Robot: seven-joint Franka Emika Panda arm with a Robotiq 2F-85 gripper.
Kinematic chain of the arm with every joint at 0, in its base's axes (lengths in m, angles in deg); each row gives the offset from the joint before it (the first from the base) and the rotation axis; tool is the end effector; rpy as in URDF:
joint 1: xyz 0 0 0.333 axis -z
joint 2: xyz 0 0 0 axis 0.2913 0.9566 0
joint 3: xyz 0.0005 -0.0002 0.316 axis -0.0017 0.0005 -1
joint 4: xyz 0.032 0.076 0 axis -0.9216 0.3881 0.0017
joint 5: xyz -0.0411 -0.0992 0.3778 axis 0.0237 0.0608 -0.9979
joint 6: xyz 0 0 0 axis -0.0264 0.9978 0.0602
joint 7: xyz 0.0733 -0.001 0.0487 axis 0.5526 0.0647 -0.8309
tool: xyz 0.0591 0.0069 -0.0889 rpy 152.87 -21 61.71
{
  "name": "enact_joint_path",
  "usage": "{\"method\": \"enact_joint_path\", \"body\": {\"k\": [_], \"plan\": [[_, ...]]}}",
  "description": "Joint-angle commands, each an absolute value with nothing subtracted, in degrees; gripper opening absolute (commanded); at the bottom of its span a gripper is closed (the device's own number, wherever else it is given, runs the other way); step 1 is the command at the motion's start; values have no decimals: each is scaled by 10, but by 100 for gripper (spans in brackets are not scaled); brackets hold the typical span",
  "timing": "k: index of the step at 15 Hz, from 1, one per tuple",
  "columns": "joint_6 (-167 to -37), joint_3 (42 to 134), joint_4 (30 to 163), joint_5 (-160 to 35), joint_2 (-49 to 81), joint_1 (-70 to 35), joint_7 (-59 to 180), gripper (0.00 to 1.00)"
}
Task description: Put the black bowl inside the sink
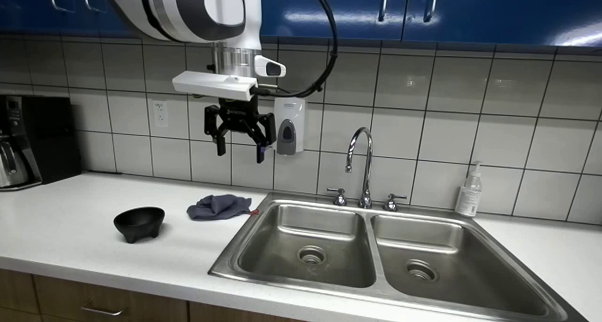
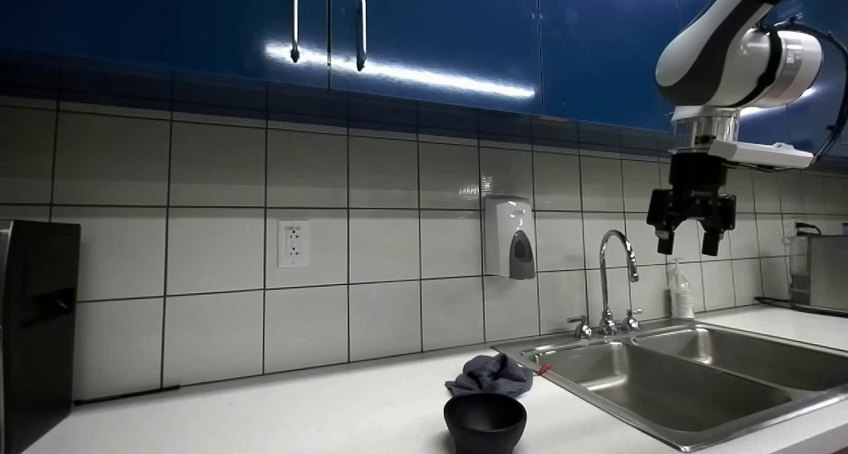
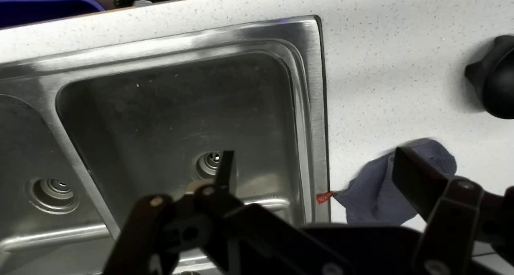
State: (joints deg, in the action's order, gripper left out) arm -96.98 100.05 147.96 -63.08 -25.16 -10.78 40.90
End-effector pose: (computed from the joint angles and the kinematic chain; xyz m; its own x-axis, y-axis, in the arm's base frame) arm 0.3911 -0.1627 0.4421 0.9811 -0.0803 0.1758 -0.0758 -0.9966 -0.0319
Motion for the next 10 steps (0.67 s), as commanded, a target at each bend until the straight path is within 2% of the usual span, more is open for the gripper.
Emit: {"method": "enact_joint_path", "body": {"k": [1, 10], "plan": [[-973, 991, 1484, -638, -255, -98, 409, 100], [-1058, 940, 1578, -640, -311, -96, 513, 100]]}}
